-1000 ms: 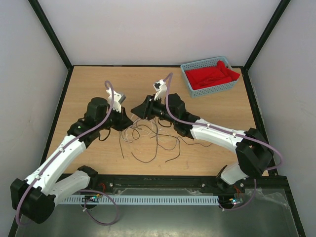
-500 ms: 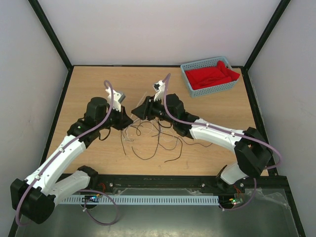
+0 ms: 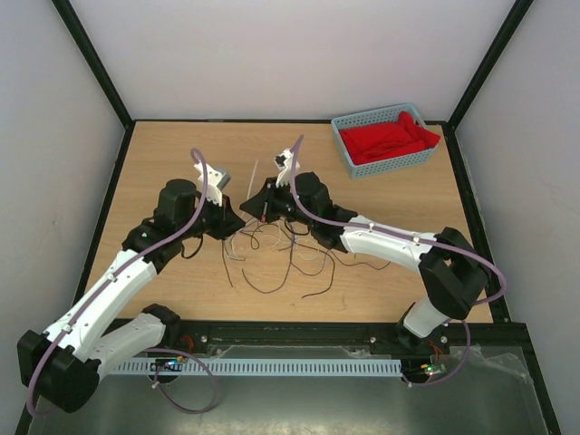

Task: Zip-tie the wires
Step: Tie the cable at the center of the board, then place the cable at the center of the board.

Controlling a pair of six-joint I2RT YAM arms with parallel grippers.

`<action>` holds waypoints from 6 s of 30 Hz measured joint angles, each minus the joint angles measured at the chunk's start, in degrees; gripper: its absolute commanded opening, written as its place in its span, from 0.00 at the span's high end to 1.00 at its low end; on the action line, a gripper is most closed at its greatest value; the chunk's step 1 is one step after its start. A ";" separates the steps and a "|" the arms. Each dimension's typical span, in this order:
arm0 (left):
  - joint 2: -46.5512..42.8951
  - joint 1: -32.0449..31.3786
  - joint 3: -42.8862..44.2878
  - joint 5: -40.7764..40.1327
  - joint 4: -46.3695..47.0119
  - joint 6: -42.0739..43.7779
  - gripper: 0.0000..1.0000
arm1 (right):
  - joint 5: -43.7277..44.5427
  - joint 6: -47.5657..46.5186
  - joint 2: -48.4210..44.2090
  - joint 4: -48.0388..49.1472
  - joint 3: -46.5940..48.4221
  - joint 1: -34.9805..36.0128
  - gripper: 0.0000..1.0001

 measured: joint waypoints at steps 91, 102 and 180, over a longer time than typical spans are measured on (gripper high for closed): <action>5.35 -2.51 -0.85 -4.26 9.86 -0.57 0.93 | -6.97 -3.06 0.35 -6.86 9.51 -5.20 1.00; 5.44 -3.13 -5.35 -4.31 16.76 -2.91 0.95 | -5.14 -6.36 1.11 -12.96 13.64 -5.18 1.00; 12.13 29.31 -3.65 -2.78 21.22 -7.80 0.01 | 13.00 -30.69 -33.62 -7.26 -33.29 -38.97 0.01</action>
